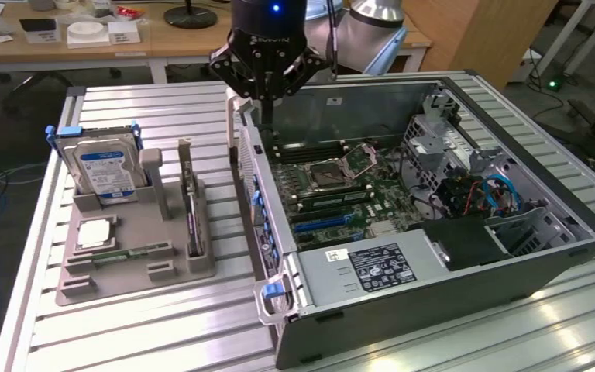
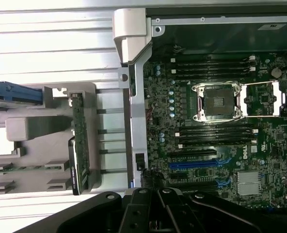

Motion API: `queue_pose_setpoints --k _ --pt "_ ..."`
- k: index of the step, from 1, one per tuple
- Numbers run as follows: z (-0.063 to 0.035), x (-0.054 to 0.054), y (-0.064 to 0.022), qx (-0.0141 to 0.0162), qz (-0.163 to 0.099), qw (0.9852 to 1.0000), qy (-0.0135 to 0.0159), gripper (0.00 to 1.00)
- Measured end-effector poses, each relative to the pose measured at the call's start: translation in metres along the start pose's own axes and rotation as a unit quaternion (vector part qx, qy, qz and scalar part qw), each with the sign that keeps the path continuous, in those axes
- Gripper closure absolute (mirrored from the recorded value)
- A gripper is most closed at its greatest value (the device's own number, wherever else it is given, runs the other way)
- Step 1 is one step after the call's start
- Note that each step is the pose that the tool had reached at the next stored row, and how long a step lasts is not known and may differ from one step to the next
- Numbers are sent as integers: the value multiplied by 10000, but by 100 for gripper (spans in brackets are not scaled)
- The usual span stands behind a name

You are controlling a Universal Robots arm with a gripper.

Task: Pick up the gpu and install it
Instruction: 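Reach for the gpu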

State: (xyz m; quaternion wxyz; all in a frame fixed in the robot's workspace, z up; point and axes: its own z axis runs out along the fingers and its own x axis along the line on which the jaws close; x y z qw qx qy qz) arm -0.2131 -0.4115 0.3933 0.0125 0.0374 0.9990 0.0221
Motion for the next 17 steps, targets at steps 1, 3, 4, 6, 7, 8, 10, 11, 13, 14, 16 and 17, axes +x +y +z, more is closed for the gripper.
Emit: queue_pose_setpoints --k 1,3,4,6,7,8,10,11,13,14,16,17 --pt "0 4 -1 0 0 10000 0 89" --pt "0 11 -4 0 0 10000 0 89" --pt "0 15 -5 0 0 10000 0 89" --pt "-1 22 -8 0 0 10000 0 89" --pt "-1 26 -9 0 0 10000 0 89" --pt "-1 30 -10 0 0 10000 0 89" --pt "-1 37 -13 0 0 10000 0 89" --pt "-2 41 -14 0 0 10000 0 89" --pt "-2 48 -17 0 0 10000 0 89" --pt "-2 52 -19 0 0 10000 0 89" --pt "-2 60 -21 0 0 10000 0 89" --pt "-3 64 -22 0 0 10000 0 89"
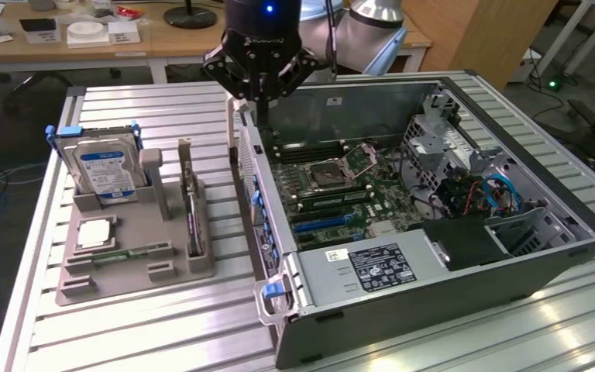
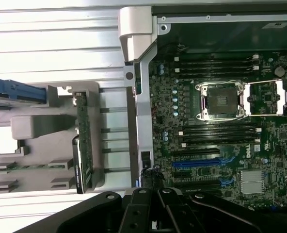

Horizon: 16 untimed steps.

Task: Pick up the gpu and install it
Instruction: 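Reach for the gpu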

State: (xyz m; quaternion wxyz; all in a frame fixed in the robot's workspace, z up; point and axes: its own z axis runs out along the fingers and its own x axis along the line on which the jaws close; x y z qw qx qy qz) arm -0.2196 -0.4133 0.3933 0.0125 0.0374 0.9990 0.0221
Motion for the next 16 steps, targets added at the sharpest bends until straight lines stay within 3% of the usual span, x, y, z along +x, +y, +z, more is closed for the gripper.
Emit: queue_pose_setpoints --k 16 --pt "-2 60 -20 0 0 10000 -1 89"
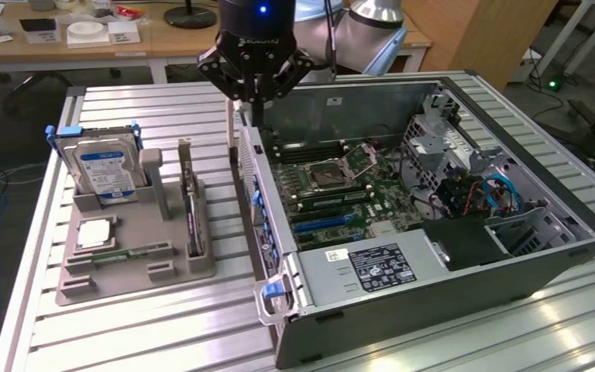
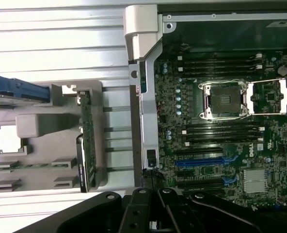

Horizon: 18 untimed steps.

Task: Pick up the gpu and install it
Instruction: 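Reach for the gpu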

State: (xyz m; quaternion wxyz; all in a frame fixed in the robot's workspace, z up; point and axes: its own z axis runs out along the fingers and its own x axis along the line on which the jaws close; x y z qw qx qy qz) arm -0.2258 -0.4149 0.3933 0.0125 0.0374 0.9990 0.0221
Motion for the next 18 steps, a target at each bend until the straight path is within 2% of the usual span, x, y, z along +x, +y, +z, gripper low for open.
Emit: queue_pose_setpoints --k 18 --pt "-3 70 -24 0 0 10000 0 89"
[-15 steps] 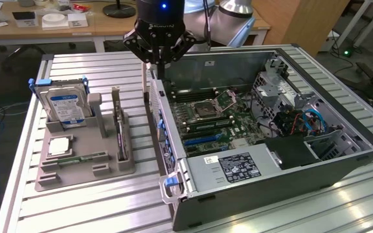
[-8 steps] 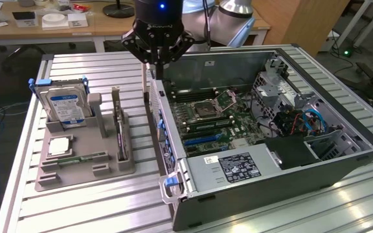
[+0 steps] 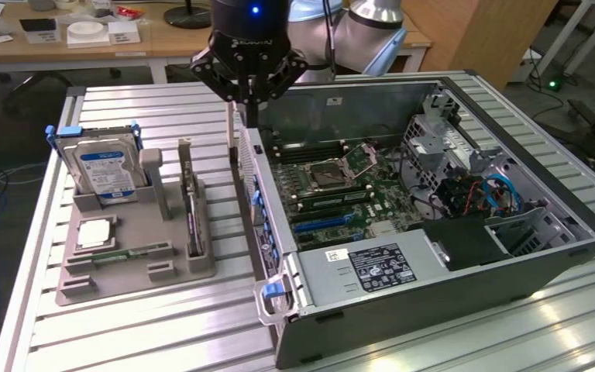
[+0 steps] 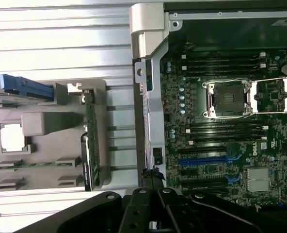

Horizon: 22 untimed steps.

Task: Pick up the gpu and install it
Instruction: 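Reach for the gpu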

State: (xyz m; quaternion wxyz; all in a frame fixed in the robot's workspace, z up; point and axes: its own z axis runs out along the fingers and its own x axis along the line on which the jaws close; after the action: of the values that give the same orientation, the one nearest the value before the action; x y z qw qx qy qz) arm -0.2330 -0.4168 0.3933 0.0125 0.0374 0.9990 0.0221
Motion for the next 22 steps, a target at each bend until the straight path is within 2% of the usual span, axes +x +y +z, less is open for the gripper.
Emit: queue_pose_setpoints --k 22 --pt "-3 79 -27 0 0 10000 0 89"
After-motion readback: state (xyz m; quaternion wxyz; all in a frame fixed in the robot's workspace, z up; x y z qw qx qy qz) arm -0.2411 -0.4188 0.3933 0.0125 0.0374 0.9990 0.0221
